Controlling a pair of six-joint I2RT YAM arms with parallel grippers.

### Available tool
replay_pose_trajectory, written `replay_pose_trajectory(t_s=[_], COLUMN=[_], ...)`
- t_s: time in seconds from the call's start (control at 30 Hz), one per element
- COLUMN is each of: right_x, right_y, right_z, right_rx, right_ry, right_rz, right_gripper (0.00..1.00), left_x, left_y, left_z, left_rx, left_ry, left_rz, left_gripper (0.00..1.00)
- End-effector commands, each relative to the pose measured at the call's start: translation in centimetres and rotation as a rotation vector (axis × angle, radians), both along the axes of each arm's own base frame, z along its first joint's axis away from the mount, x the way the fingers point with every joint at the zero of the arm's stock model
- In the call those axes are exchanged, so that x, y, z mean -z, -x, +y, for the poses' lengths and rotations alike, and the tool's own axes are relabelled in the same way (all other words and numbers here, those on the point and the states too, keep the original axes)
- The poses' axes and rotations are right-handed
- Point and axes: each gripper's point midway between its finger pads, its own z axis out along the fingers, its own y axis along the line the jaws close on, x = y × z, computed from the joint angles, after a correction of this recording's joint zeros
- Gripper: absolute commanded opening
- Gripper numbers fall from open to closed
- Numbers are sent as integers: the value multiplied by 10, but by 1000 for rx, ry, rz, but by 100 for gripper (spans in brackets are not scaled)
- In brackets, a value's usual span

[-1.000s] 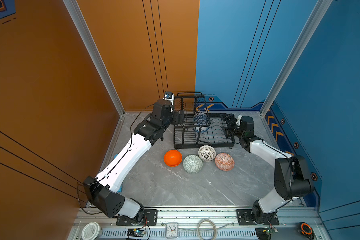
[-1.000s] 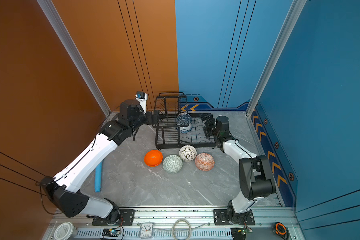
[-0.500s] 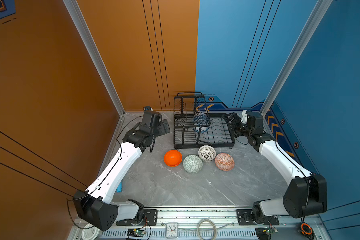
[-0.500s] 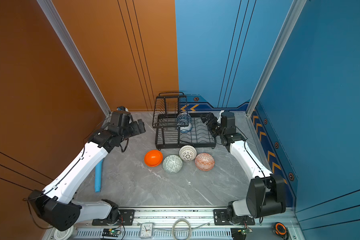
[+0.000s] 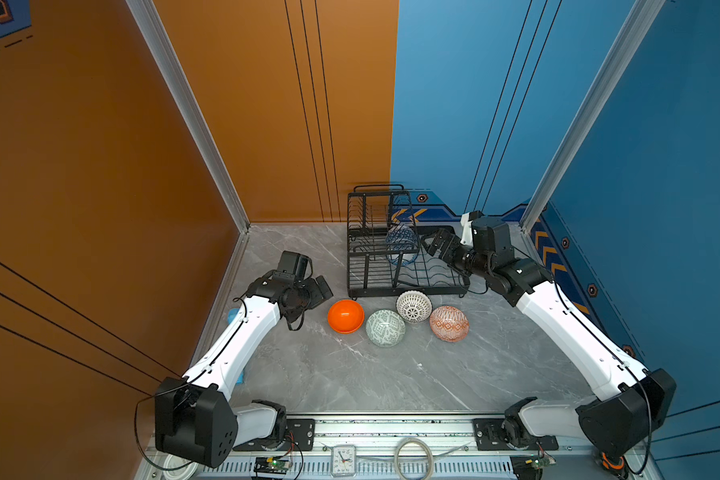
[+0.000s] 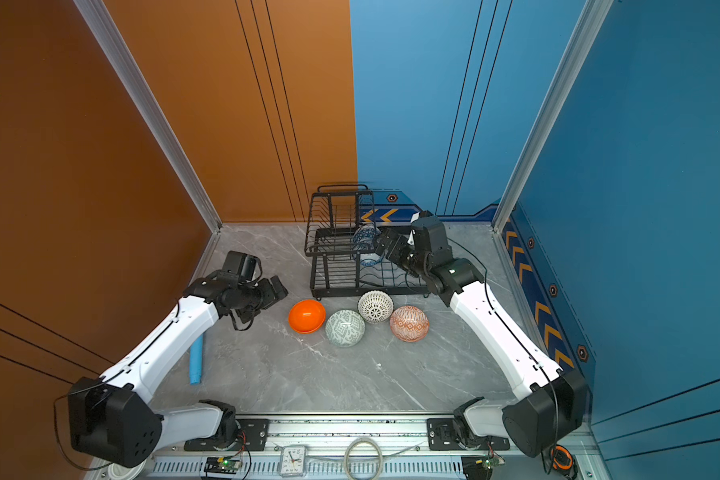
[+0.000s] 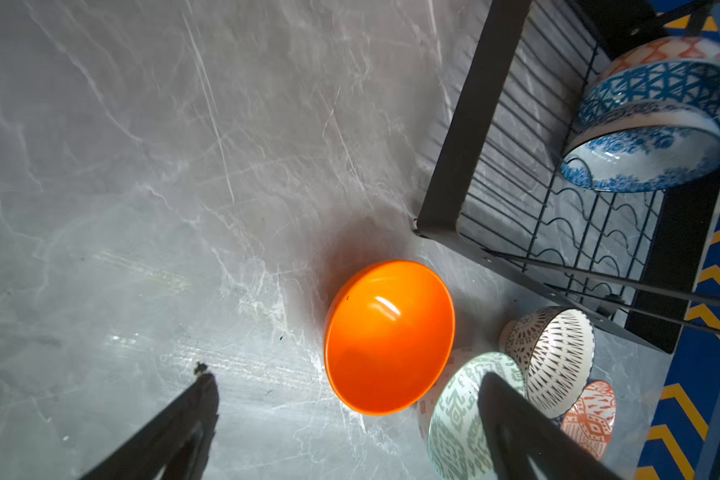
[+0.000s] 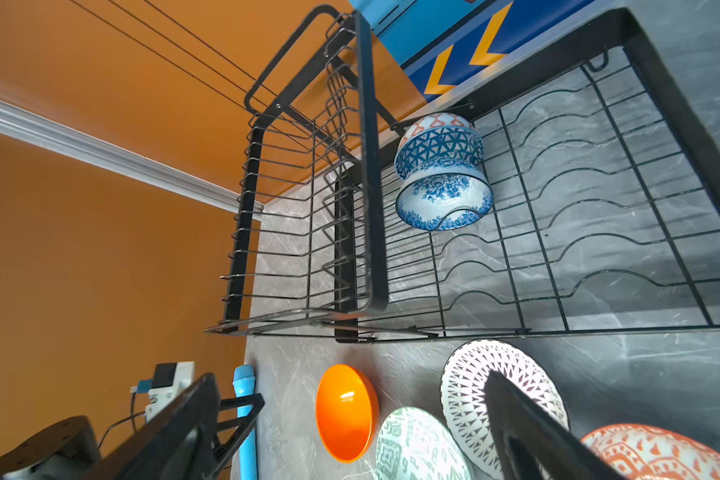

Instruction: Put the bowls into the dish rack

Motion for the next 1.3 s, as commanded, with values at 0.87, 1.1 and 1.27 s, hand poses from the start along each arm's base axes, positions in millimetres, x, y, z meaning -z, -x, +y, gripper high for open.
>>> replay_pose_trajectory(t_s=[0.87,1.1,1.27], right_x=[17,23,35], right_y=[60,73,81], right_z=[91,132,145], right_rx=[-183,-314,-356], right_ry=[334,447,488], right_rz=[50,57,75], right_gripper=[100,100,100], left_x=[72,76,79], left_y=[14,5,3], left_z=[-33,-37,-40], left_rx=[139,156,179], left_ry=[145,143,149], left_rz=[144,133,132], left_gripper=[62,55,51])
